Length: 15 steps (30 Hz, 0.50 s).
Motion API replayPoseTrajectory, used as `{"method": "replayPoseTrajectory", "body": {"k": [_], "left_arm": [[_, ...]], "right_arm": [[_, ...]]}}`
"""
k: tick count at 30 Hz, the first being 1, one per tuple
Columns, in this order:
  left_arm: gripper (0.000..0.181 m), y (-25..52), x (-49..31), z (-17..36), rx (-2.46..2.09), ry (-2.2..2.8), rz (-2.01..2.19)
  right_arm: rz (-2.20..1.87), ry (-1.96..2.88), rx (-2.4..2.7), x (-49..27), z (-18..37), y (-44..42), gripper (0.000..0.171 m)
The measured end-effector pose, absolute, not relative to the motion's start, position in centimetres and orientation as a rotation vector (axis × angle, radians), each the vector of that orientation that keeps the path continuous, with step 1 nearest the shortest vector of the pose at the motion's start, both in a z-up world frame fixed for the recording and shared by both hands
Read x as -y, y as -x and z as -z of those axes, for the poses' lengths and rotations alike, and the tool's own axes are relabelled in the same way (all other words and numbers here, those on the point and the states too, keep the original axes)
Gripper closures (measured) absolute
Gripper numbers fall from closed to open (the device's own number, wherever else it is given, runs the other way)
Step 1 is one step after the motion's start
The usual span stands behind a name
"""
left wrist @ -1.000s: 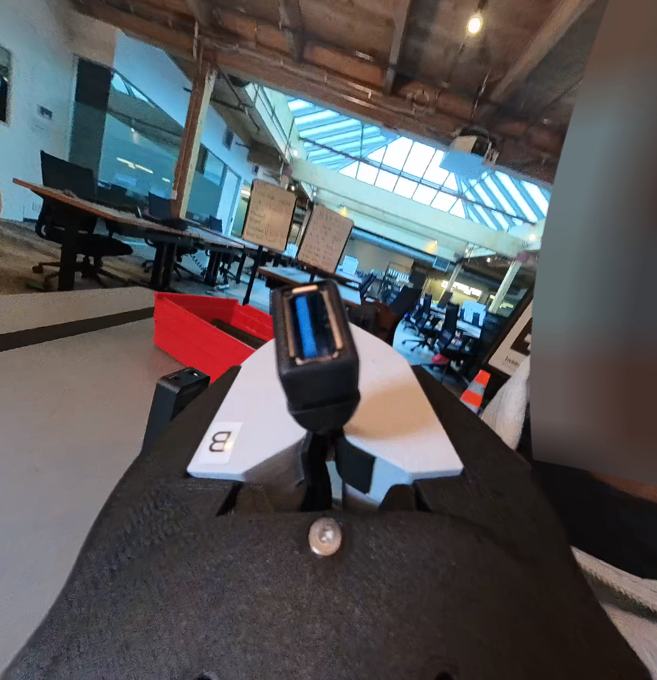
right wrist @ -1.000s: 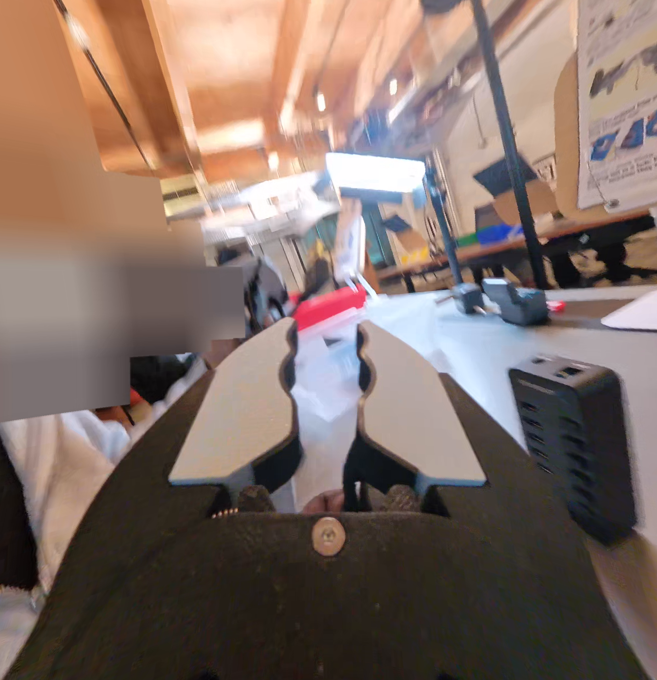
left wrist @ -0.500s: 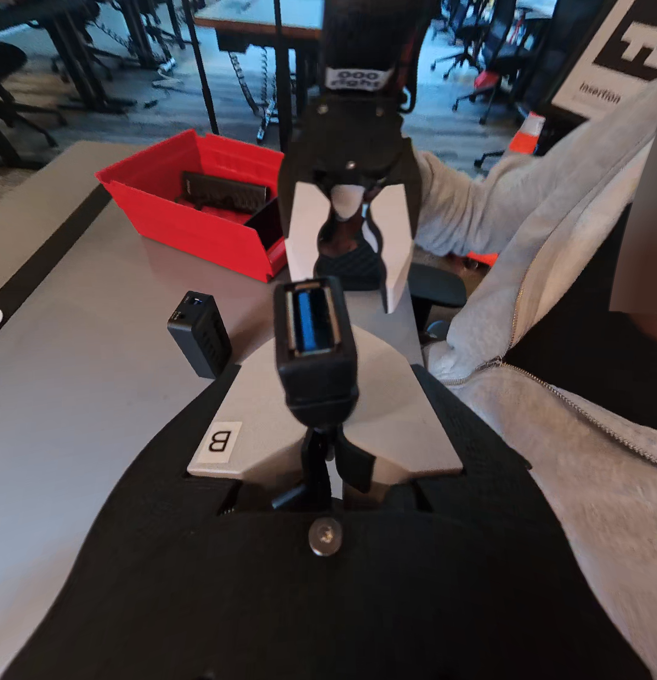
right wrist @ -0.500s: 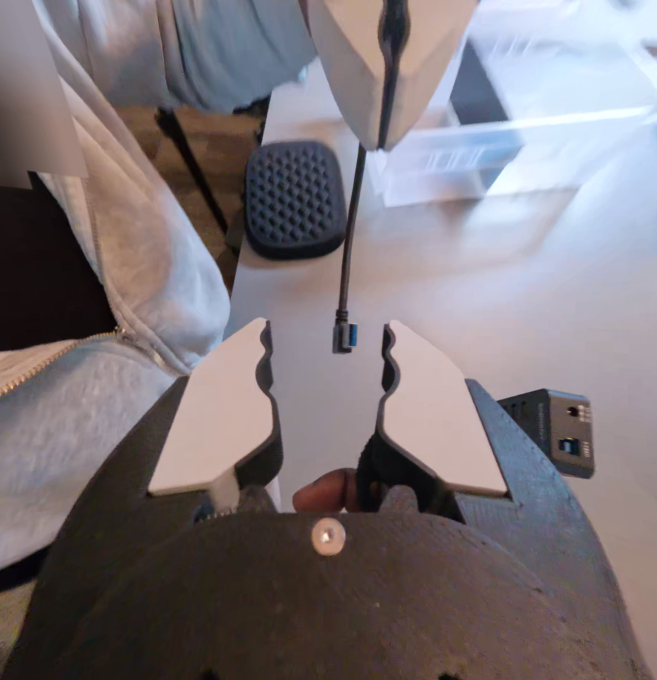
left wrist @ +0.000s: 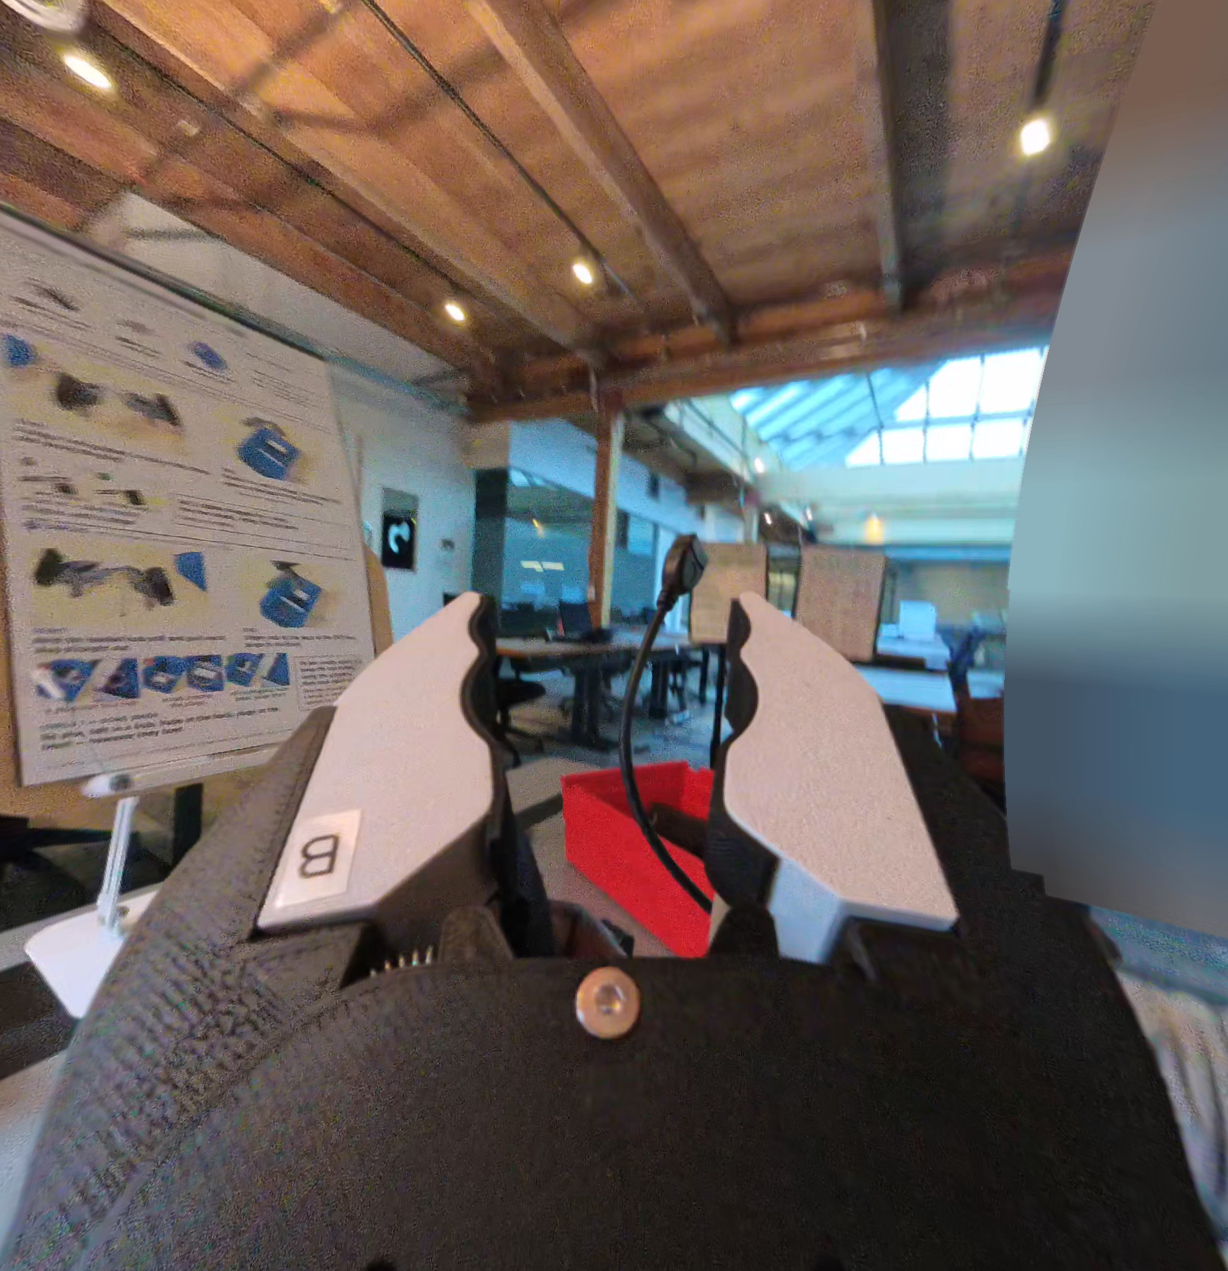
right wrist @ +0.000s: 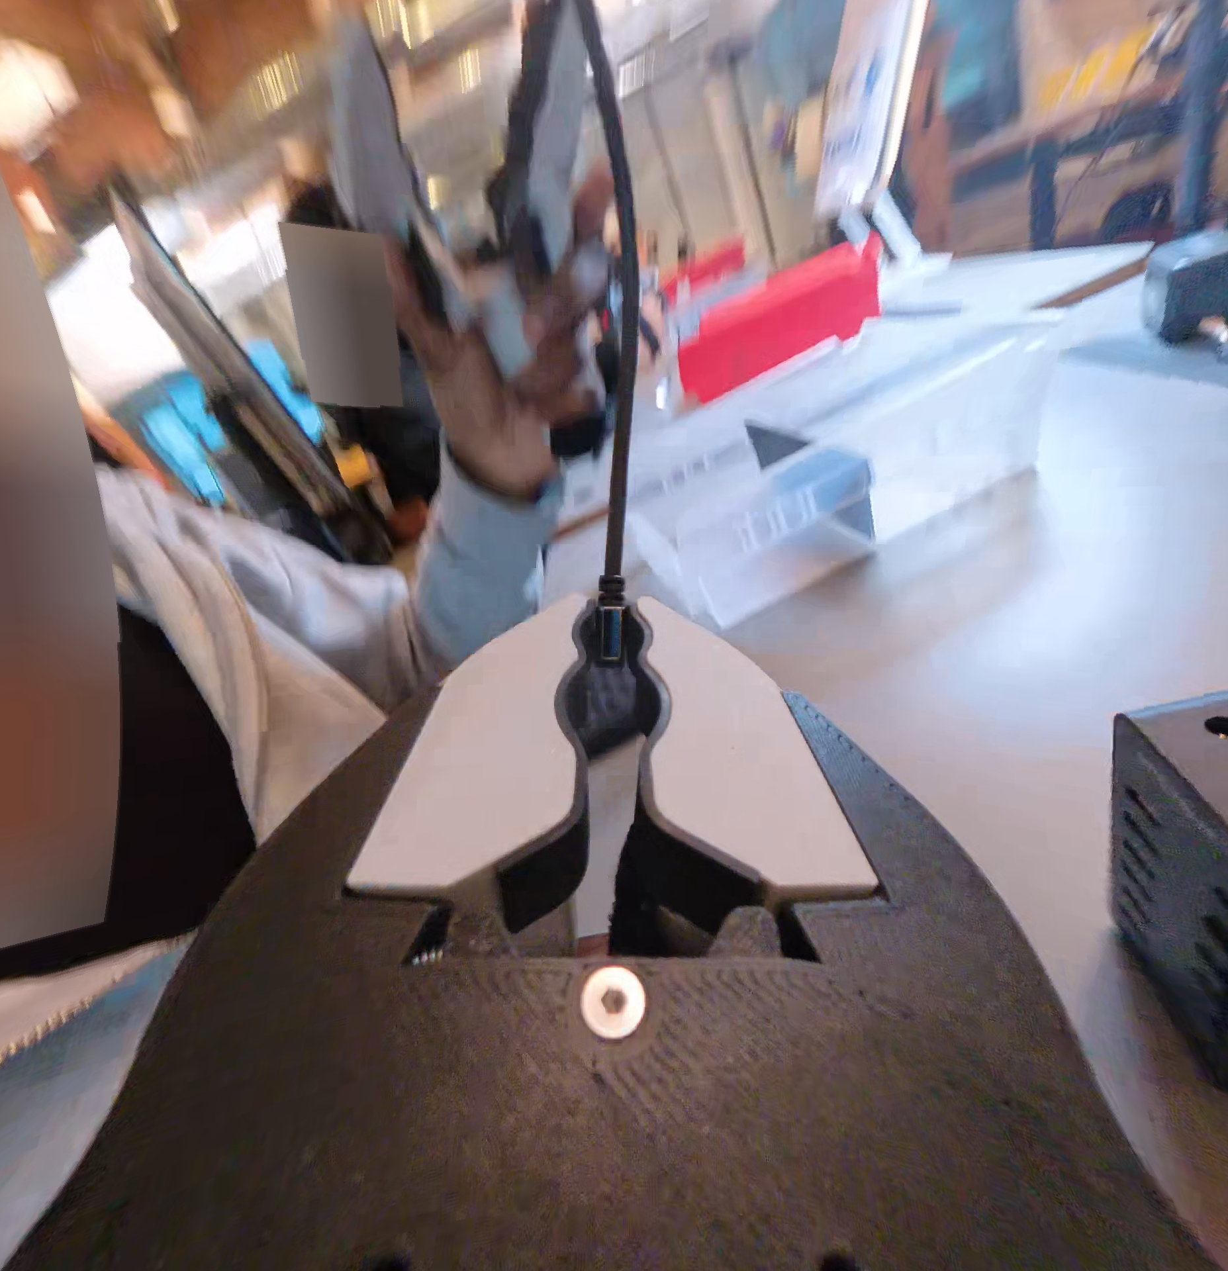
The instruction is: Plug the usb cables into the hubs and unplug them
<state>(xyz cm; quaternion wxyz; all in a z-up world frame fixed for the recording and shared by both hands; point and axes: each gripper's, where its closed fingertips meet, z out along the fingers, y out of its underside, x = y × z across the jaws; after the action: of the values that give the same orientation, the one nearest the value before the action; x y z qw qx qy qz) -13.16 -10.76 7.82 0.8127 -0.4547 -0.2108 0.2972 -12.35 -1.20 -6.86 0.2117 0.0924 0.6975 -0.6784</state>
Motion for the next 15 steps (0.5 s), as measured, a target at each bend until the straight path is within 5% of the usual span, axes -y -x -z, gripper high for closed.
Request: {"method": "replayPoseTrajectory", "body": {"k": [5,7,15], "left_arm": [[0.125,12.4,4.9,2.3,0.647,1.069,-0.108],[0.141,12.1,2.6,4.9,0.667,1.095,0.023],[0.172,11.8,-0.1,5.9,0.608,1.169,0.11]], "right_arm": [[2.007,-0.414,-1.702,0.8,5.4,13.7,0.163],[1.983,-0.402,-1.693,1.0,5.0,13.3,0.163],[1.93,-0.327,-1.82,1.5,4.9,12.3,0.163]]}}
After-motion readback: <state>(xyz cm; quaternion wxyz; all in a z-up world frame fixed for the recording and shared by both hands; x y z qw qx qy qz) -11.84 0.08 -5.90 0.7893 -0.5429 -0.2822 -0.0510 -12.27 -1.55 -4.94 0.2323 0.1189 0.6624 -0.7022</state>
